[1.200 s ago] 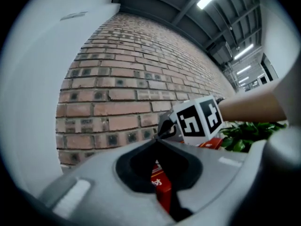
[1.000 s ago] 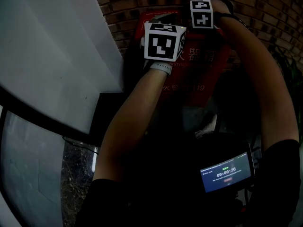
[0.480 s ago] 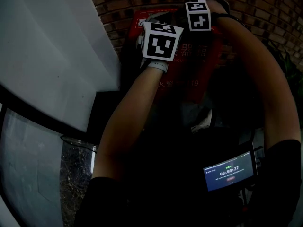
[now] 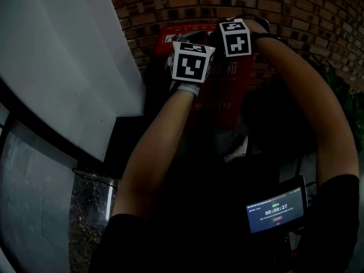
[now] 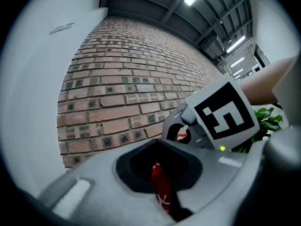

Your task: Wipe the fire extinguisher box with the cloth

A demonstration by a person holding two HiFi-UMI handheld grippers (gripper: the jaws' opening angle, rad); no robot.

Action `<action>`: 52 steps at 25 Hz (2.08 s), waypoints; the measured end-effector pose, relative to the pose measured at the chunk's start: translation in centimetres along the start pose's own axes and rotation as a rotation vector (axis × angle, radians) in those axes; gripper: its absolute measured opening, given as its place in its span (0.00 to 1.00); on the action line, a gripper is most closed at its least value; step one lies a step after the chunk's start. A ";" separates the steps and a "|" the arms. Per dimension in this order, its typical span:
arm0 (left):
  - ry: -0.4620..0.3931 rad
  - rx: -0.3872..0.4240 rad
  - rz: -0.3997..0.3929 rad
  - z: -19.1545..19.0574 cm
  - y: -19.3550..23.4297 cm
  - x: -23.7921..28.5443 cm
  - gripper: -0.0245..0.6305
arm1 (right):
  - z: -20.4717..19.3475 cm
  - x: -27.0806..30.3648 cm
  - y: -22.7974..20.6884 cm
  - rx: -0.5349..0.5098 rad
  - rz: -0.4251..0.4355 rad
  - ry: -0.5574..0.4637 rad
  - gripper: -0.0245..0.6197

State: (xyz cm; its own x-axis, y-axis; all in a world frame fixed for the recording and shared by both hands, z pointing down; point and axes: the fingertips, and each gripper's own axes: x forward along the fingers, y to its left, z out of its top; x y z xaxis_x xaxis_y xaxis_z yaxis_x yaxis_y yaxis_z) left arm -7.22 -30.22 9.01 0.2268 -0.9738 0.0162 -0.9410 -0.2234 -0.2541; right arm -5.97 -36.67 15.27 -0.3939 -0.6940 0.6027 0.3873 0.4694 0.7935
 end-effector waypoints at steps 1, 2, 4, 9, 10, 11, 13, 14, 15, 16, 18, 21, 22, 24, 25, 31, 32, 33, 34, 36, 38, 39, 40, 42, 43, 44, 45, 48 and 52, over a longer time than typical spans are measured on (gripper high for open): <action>-0.005 -0.008 -0.011 0.3 -0.4 -0.4 0.04 | 0.2 -0.5 0.3 0.001 0.012 -0.005 0.10; -0.008 -0.009 -0.015 0.4 -0.6 -0.6 0.04 | 0.4 -1.0 0.7 0.003 0.024 -0.011 0.10; -0.009 -0.005 -0.011 0.5 -0.8 -1.0 0.04 | 0.9 -2.0 1.4 0.009 0.050 -0.025 0.10; -0.017 -0.013 -0.018 0.9 -1.2 -1.3 0.04 | 1.5 -3.9 2.8 0.025 0.110 -0.046 0.10; -0.015 -0.019 -0.018 0.8 -1.3 -1.3 0.04 | 1.5 -4.1 2.9 0.024 0.110 -0.045 0.10; -0.015 -0.029 -0.017 0.7 -1.3 -1.2 0.04 | 1.4 -4.3 2.8 0.026 0.103 -0.046 0.10; -0.016 -0.055 -0.014 0.7 -1.3 -0.9 0.04 | 0.7 -4.6 1.7 0.048 0.072 -0.044 0.10; -0.018 -0.069 -0.015 0.7 -1.3 -0.8 0.04 | -0.1 -4.8 1.0 0.059 0.052 -0.037 0.10; -0.020 -0.082 -0.019 0.8 -1.4 -0.6 0.04 | -0.9 -4.8 0.3 0.065 0.032 -0.023 0.10; -0.022 -0.096 -0.025 0.8 -1.5 -0.4 0.04 | -1.9 -4.6 -0.4 0.067 0.011 -0.008 0.10; -0.024 -0.126 -0.041 0.6 -2.0 0.0 0.04 | -4.0 -4.0 -1.7 0.077 -0.043 0.018 0.10; -0.033 -0.162 -0.058 0.6 -2.6 0.7 0.04 | -6.7 -2.4 -3.6 0.099 -0.130 0.046 0.10; -0.038 -0.167 -0.061 0.9 -2.8 0.9 0.04 | -7.5 -1.8 -4.2 0.104 -0.146 0.057 0.10; -0.040 -0.175 -0.070 1.0 -3.2 1.6 0.04 | -8.9 -0.3 -4.8 0.108 -0.151 0.084 0.10; -0.036 -0.178 -0.076 0.8 -3.3 2.2 0.04 | -9.4 0.5 -5.1 0.105 -0.148 0.095 0.10; -0.025 -0.188 -0.091 0.0 -3.7 3.7 0.04 | -9.3 5.1 -6.0 0.065 -0.158 0.110 0.10; -0.025 -0.185 -0.088 -0.2 -3.6 3.8 0.04 | -9.2 5.8 -6.0 0.056 -0.158 0.114 0.10; -0.023 -0.181 -0.085 -0.4 -3.5 4.0 0.04 | -9.1 6.4 -6.0 0.048 -0.157 0.119 0.10; -0.021 -0.179 -0.084 -0.6 -3.4 4.1 0.04 | -9.0 6.9 -6.0 0.041 -0.155 0.124 0.10; -0.014 -0.175 -0.086 -1.0 -3.2 4.6 0.04 | -9.1 7.4 -5.9 0.036 -0.153 0.134 0.10; -0.010 -0.178 -0.084 -1.4 -2.9 4.9 0.04 | -9.0 7.4 -5.8 0.045 -0.147 0.130 0.10; -0.008 -0.180 -0.080 -1.5 -2.7 4.9 0.04 | -9.0 7.2 -5.7 0.050 -0.144 0.124 0.10; -0.003 -0.179 -0.076 -1.8 -2.6 5.0 0.04 | -8.9 7.0 -5.5 0.052 -0.140 0.117 0.10; 0.005 -0.166 -0.067 -2.2 -2.6 5.3 0.04 | -8.6 6.2 -4.8 0.047 -0.129 0.107 0.10; 0.006 -0.160 -0.063 -2.2 -2.7 5.3 0.04 | -8.5 5.8 -4.4 0.041 -0.122 0.101 0.10; 0.007 -0.155 -0.059 -2.1 -2.7 5.2 0.04 | -8.3 5.3 -3.9 0.035 -0.114 0.095 0.10; 0.008 -0.151 -0.055 -1.9 -2.8 5.1 0.04 | -8.0 4.7 -3.4 0.031 -0.107 0.089 0.10; 0.004 -0.137 -0.042 -1.8 -3.2 4.7 0.04 | -7.1 2.8 -1.9 0.039 -0.091 0.065 0.10; 0.009 -0.121 -0.029 -1.9 -3.9 4.0 0.04 | -5.9 0.4 -0.1 0.043 -0.083 0.037 0.10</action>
State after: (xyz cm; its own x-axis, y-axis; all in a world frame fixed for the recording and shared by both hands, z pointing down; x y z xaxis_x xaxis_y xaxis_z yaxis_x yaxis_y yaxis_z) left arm -3.08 -33.36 11.91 0.2523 -0.9672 0.0307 -0.9577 -0.2542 -0.1348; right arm -1.21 -40.24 14.89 -0.3915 -0.7509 0.5318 0.3181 0.4318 0.8440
